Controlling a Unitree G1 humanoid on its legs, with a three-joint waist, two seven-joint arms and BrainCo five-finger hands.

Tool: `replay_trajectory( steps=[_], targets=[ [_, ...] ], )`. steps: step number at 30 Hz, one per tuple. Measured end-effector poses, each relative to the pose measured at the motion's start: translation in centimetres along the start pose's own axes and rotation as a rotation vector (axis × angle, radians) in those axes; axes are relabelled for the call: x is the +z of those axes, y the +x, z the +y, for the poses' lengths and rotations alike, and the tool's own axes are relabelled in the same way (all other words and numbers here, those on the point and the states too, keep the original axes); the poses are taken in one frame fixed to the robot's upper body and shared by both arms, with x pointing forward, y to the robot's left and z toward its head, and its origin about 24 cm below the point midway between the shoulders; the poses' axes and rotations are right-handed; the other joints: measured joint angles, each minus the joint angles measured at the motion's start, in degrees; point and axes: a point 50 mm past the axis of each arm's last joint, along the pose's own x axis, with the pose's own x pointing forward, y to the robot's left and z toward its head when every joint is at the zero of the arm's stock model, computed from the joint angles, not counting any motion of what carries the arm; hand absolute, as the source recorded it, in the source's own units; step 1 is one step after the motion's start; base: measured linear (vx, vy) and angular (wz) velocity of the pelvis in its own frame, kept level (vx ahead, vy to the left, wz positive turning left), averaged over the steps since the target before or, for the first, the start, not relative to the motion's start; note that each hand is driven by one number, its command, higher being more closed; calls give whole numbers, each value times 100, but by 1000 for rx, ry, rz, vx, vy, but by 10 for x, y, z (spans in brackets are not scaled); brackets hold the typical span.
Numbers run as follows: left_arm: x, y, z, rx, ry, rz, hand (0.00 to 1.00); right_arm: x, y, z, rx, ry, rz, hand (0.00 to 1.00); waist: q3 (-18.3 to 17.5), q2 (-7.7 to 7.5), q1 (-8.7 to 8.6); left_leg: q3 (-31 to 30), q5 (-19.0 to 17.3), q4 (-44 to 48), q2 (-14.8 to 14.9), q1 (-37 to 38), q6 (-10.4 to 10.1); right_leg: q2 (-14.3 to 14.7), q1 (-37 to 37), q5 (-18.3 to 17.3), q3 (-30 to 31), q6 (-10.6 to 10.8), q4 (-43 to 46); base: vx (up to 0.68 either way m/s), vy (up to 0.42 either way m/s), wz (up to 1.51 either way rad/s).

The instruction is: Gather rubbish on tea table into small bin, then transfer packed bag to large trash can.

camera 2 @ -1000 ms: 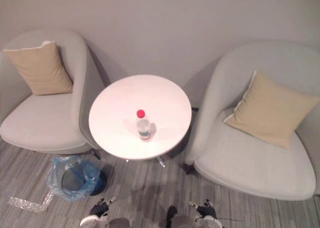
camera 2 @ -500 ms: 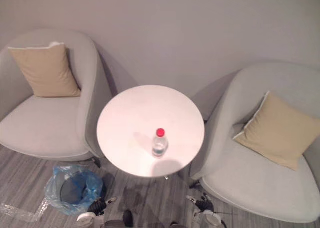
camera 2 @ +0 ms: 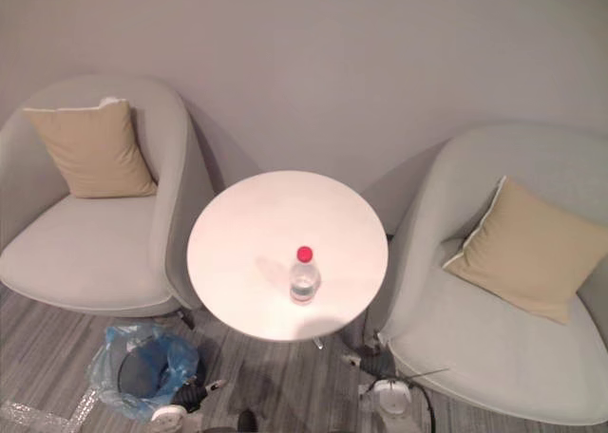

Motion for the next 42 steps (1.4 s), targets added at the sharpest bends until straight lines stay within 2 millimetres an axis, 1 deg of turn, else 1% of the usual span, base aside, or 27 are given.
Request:
replay_trajectory(
  steps=[5, 10, 13, 15, 18, 24, 30, 34, 36, 37, 38, 42],
  targets=[
    [0, 0, 0, -3, 11, -9, 0, 12, 0, 6, 39, -13, -69, 0, -17, -15, -2, -3, 3, -1, -9, 8, 5, 0, 1, 44, 52, 18, -38, -27, 10, -3],
    [0, 0, -1, -13, 24, -12, 0, 30, 2, 14, 76, -46, -163, 0, -18, -4, -1, -160, 27, 0, -28, -81, 19, 6, 9, 72, -45, 23, -123, 0, -7, 10],
    [1, 0, -1, -14, 23, -19, 0, 46, 10, 16, 81, -55, -217, 0, -15, 9, 5, -249, 53, 0, -32, -152, 19, 14, 8, 88, -118, 21, -177, 4, -21, 17],
    [2, 0, -2, -14, 22, -29, 0, 61, 19, 17, 67, -57, -263, 0, 0, 31, 39, -330, 62, -1, -31, -193, 14, 22, 13, 89, -192, 17, -188, 1, -27, 15],
    [3, 0, -2, -14, 19, -35, 0, 71, 27, 18, 54, -61, -284, 0, 15, 55, 67, -431, 77, -3, -37, -273, 9, 28, 11, 87, -293, 15, -192, 12, -28, 17],
    [9, 0, -3, -14, 15, -57, 0, 83, 40, 16, 25, -39, -298, 0, 146, 133, 133, -595, 92, -9, -40, -377, -8, 37, 3, 66, -428, -8, -200, 1, -25, 16],
    [15, 1, -3, -13, -1, -83, 0, 97, 51, 15, 13, 2, -308, 0, 282, 146, 186, -805, 107, -35, -53, -536, -30, 39, -38, 11, -652, -28, -198, 1, -30, 20],
    [18, 1, -4, -11, -12, -92, 0, 112, 57, 15, 7, 14, -345, 0, 383, 176, 203, -863, 110, -8, -61, -580, -33, 43, -47, 12, -663, -28, -196, 29, -14, 10],
    [21, 2, -3, -9, -25, -102, 0, 126, 62, 15, -9, 37, -376, 0, 466, 184, 210, -900, 113, -7, -62, -666, -33, 45, -83, 12, -692, -28, -194, 8, -14, 9],
    [21, 2, -3, -9, -27, -103, 0, 128, 63, 15, -11, 43, -377, 0, 474, 186, 212, -906, 121, -7, -63, -684, -30, 45, -96, 13, -697, -29, -192, 14, -17, 13],
    [24, 2, -4, -11, -30, -117, 0, 134, 66, 15, -18, 50, -386, 100, 544, 194, 228, -939, 124, -6, -69, -709, -27, 44, -100, 14, -713, -29, -189, 12, -11, 10],
    [29, 2, -5, -15, -31, -141, 0, 146, 69, 17, -15, 59, -406, 100, 640, 202, 270, -1007, 124, -6, -76, -759, -27, 44, -113, 17, -745, -32, -183, 1, -11, 11]
  ],
)
